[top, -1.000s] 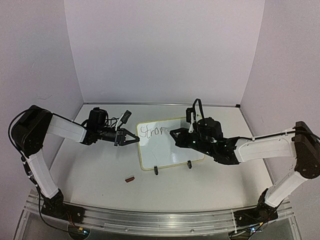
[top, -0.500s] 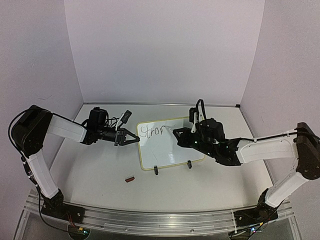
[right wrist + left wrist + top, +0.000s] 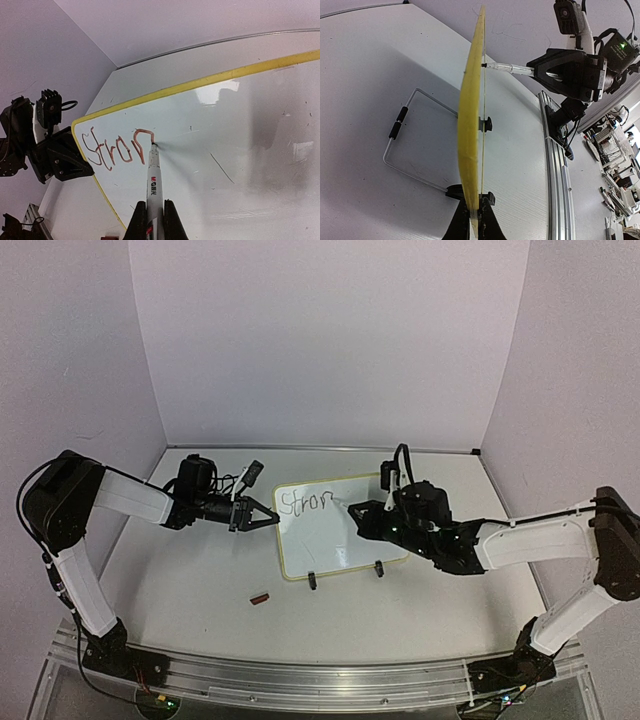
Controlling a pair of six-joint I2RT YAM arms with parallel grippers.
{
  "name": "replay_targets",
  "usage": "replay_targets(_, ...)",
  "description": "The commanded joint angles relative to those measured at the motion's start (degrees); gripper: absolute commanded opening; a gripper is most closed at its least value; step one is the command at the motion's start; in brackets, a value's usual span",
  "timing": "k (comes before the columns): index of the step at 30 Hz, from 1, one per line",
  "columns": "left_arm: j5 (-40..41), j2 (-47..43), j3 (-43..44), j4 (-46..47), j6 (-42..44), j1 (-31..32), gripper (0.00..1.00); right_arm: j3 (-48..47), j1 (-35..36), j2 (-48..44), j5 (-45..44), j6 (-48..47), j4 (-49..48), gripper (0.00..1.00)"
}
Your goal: Write a sentence on the whiteboard
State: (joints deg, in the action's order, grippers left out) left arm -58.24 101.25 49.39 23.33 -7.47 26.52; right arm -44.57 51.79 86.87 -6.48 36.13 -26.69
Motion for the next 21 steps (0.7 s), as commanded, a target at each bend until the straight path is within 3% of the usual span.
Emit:
replay_targets(1,0.7,-0.5,0.7,-2.7,2.4,1.1,0.0,2.3,-0.3,-1.7,-0.2,1.4,2.0,0.0)
replay_targets(10,0.8,-0.5,0.7,-2.7,2.4,1.2,0.0,3.2,-0.3,-5.0,1.7,0.8,0.0,0.0)
replay_targets(21,0.8,-0.7,0.6,-2.9,2.5,1.3,0.0,2.6,-0.5,-6.9,-1.9,-0.5,0.2,0.0)
